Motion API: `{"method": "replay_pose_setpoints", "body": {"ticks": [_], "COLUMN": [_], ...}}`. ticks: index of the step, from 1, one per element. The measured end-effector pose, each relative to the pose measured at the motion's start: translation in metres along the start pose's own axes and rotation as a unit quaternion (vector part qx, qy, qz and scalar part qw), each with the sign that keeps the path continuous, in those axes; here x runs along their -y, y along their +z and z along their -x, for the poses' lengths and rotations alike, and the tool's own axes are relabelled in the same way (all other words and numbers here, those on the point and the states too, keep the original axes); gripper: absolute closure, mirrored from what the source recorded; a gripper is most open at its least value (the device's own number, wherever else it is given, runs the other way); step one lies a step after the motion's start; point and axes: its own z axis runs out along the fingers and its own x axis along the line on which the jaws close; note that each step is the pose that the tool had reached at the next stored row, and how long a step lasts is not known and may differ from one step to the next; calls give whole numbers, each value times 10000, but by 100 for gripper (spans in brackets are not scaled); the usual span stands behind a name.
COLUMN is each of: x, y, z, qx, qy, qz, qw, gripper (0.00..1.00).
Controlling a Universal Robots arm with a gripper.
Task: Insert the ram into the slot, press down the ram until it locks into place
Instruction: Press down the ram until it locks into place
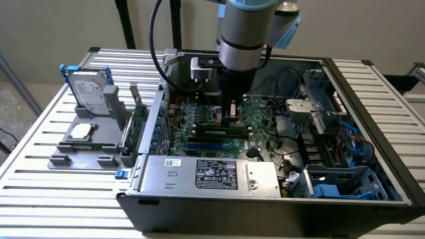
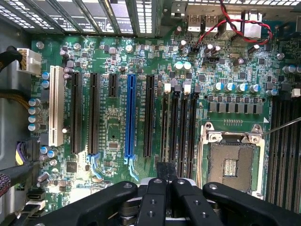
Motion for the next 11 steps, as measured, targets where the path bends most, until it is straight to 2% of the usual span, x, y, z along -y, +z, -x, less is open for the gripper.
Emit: {"method": "replay_pose_setpoints", "body": {"ticks": [6, 11], "x": [0, -4], "y": [10, 89], "z": [4, 34], "qx": [-2, -3], "qy": [0, 0], "qz": [-1, -42], "qw": [10000, 10000], "gripper": [89, 89]}}
